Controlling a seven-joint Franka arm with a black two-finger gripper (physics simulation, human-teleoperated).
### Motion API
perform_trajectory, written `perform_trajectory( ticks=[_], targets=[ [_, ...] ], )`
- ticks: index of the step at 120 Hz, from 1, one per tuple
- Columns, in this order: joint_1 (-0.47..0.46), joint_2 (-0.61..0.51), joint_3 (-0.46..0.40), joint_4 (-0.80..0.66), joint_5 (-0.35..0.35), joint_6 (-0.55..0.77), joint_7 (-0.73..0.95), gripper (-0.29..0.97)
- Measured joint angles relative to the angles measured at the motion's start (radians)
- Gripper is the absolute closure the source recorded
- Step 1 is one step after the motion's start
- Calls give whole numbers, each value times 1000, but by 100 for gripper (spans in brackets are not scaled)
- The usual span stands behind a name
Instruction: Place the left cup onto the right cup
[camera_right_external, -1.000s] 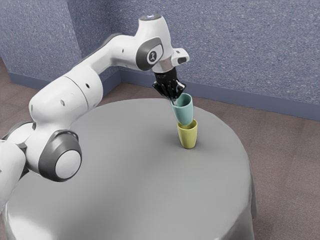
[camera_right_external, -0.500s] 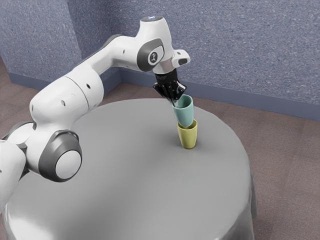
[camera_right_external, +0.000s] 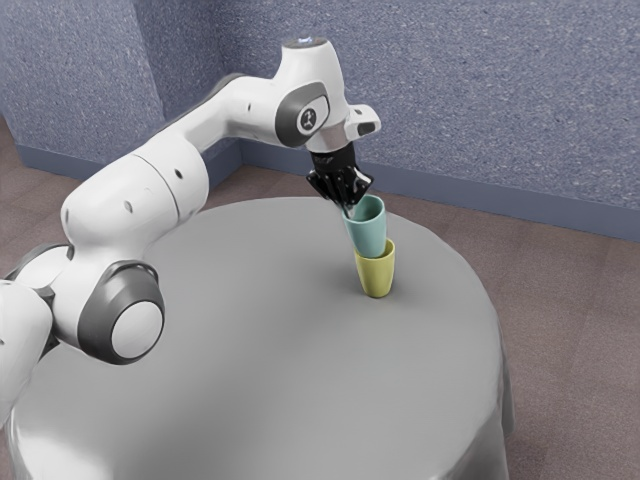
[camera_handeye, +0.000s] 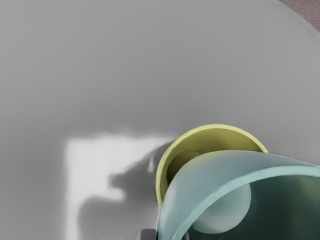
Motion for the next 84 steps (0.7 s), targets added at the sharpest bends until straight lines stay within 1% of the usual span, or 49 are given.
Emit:
perform_trajectory(
  ticks=[67,84],
  targets=[
    [0,13,-7,3,0,2,-1,78],
    [-1,14,-8,2,-1,9,-1,75]
  ],
)
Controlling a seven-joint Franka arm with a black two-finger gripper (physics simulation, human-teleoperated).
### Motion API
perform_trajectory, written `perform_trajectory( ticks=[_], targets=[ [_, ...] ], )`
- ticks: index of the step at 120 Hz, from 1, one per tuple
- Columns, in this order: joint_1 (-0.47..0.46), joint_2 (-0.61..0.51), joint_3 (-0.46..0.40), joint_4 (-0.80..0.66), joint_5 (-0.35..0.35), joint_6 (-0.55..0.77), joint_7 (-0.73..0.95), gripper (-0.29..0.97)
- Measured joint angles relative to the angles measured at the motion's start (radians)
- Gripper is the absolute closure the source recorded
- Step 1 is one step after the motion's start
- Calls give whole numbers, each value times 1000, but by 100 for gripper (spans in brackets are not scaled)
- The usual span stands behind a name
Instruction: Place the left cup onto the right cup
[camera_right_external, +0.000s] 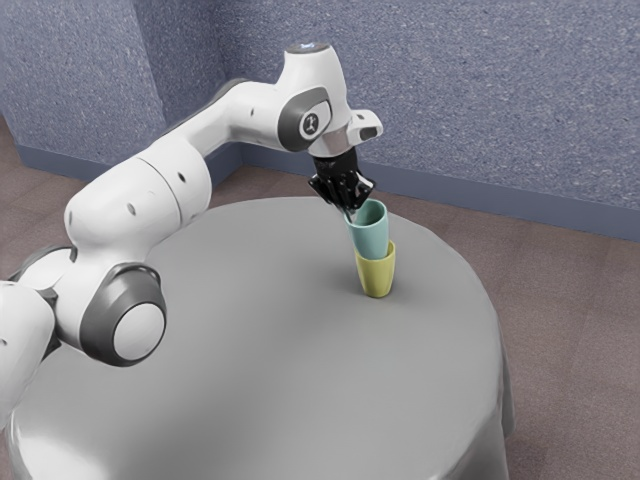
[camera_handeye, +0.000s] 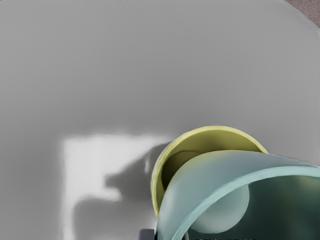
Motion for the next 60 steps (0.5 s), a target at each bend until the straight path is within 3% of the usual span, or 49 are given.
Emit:
perform_trajectory(
  ticks=[60],
  targets=[
    [-3,0,-8,-1,-4,13,2,44]
  ],
)
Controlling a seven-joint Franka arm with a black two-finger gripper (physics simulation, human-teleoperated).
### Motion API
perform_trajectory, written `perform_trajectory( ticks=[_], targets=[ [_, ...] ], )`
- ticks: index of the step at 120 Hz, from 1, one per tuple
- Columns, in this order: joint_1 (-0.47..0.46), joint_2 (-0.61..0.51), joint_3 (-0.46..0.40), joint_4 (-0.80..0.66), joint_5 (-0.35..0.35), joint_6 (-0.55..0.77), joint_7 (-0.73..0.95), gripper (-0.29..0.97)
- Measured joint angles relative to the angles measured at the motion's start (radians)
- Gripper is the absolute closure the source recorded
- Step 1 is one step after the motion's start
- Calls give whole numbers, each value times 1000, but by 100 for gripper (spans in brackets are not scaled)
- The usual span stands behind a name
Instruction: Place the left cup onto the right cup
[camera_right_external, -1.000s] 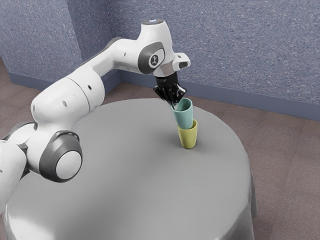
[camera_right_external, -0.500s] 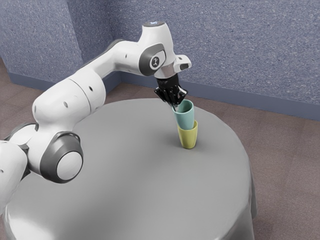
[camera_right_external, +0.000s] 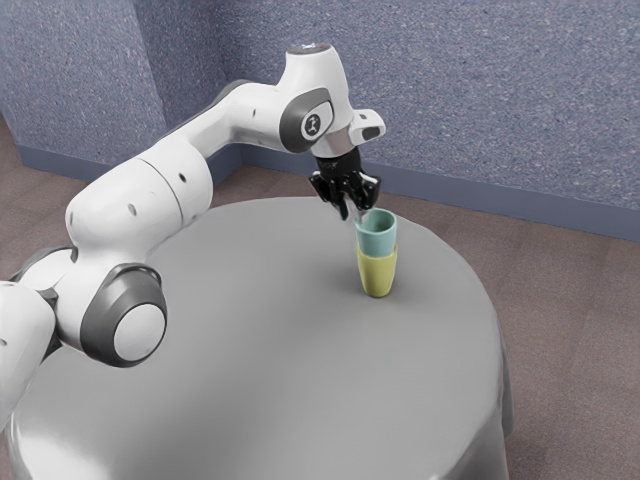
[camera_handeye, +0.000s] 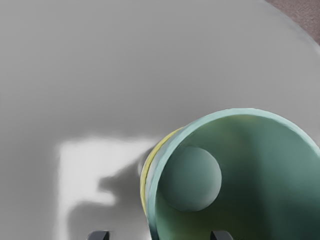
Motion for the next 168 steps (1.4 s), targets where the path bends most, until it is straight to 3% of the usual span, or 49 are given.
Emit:
perform_trajectory(
  ticks=[85,133,168],
  targets=[
    [-18,-70,9,-28,0,-9,6,33],
    [-16,-223,16,-194,1,-18,16,27],
    [-10,-337,27,-286,0,-52,26,11]
  ],
)
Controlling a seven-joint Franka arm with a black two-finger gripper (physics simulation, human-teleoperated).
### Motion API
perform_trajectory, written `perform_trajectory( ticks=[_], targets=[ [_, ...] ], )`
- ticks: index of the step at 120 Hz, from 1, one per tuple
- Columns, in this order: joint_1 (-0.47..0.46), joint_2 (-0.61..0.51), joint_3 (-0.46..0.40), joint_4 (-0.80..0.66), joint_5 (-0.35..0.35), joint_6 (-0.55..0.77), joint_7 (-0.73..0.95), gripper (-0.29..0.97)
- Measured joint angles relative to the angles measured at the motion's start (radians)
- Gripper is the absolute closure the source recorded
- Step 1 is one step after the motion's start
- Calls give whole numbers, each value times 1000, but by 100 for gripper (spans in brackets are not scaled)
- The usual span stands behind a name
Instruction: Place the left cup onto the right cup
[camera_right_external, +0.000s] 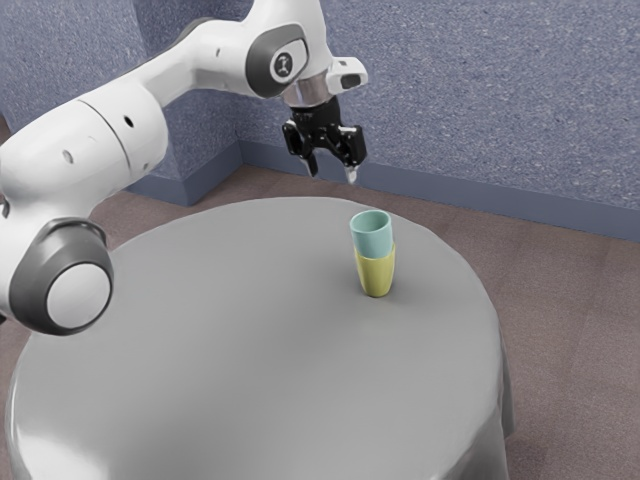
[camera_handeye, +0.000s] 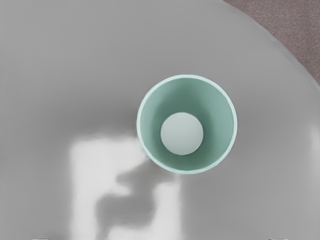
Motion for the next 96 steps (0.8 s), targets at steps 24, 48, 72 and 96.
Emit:
perform_trajectory(
  ticks=[24,48,72,96],
  targets=[
    [3,-97,8,-86,2,-22,5,6],
    [17,-185,27,-159,2,-58,11,4],
    [56,-300,34,-271,2,-81,35,3],
    [71,-411,64,-378,2,-92,70,2]
  ],
)
